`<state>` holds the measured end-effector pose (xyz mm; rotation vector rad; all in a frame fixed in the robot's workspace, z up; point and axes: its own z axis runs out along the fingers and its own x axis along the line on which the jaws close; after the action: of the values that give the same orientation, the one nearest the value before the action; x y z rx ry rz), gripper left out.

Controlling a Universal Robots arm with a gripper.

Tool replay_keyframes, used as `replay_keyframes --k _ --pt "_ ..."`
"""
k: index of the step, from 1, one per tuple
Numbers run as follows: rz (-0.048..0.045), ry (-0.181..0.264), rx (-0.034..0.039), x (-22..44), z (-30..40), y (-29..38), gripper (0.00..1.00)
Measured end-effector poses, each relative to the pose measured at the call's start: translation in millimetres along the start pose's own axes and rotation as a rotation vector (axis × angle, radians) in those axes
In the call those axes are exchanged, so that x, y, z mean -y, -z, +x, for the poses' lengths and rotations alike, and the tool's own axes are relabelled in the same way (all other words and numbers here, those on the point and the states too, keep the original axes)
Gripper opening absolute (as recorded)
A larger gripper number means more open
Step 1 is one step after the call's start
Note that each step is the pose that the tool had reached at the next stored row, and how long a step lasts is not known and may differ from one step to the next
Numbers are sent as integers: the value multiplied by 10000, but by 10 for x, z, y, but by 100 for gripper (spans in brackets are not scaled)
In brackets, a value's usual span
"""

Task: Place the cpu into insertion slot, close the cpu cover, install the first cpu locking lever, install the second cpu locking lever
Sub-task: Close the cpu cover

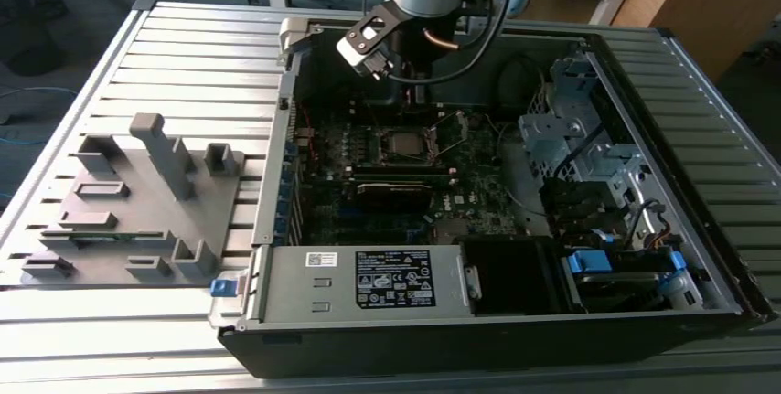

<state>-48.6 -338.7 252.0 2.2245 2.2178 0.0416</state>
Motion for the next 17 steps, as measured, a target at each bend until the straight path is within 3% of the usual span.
replay_keyframes --k 17 --pt "1 -1 1 -28 1 8 10"
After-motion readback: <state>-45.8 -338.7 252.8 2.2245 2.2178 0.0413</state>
